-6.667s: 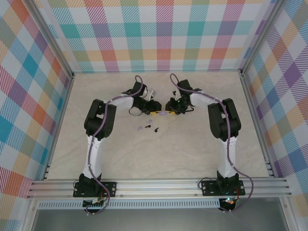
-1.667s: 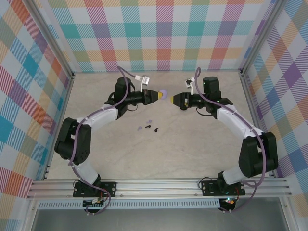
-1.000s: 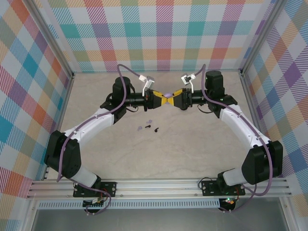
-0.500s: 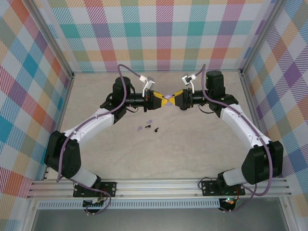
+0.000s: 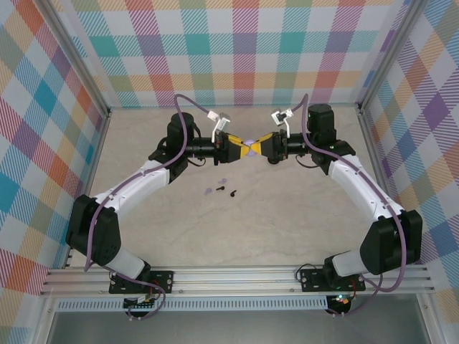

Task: Insert the wireless bluetooth earbuds into the charging case

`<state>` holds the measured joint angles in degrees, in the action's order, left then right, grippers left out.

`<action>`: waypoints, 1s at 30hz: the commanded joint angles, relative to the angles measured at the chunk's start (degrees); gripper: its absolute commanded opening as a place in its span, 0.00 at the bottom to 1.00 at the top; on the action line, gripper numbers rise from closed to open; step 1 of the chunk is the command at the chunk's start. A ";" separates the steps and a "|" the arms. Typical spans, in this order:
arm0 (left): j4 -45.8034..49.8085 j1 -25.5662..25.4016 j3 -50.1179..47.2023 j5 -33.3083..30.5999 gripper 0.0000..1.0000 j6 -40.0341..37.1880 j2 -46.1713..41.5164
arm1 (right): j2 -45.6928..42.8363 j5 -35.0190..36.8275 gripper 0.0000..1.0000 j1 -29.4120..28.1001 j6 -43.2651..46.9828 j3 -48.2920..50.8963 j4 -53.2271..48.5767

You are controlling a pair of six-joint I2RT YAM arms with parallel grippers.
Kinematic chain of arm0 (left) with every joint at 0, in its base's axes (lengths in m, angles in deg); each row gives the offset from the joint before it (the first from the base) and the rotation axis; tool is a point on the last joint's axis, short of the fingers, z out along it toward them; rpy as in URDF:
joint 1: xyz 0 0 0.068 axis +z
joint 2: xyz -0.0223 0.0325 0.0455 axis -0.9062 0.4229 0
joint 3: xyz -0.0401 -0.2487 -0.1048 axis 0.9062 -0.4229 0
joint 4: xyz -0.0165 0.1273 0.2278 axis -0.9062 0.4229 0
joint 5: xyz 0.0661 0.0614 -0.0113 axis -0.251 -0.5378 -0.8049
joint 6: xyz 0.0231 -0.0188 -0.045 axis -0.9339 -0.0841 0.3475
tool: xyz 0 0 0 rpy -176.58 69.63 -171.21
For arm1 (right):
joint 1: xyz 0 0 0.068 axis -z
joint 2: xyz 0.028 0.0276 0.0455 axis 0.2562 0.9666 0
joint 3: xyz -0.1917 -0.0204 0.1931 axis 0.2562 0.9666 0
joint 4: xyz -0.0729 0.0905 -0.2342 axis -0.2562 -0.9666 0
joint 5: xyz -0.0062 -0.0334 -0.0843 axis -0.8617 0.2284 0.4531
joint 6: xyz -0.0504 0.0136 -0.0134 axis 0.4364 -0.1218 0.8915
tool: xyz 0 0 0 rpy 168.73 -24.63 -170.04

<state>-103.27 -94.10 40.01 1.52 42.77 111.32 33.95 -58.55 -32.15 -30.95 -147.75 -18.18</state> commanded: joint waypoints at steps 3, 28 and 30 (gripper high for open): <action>-0.12 -1.20 2.28 2.02 0.37 0.48 1.08 | -0.37 -2.38 0.20 -0.63 -1.09 -1.91 2.81; 4.03 -1.39 4.55 3.36 0.36 -0.34 2.85 | 0.18 -1.74 0.21 -0.63 -1.82 -2.88 3.19; 4.29 -1.45 4.54 3.54 0.37 -0.43 2.83 | 0.27 -1.54 0.20 -0.57 -1.84 -2.88 3.16</action>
<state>-100.75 -94.48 42.98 3.46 43.25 113.03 33.95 -58.68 -32.15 -32.50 -148.32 -17.27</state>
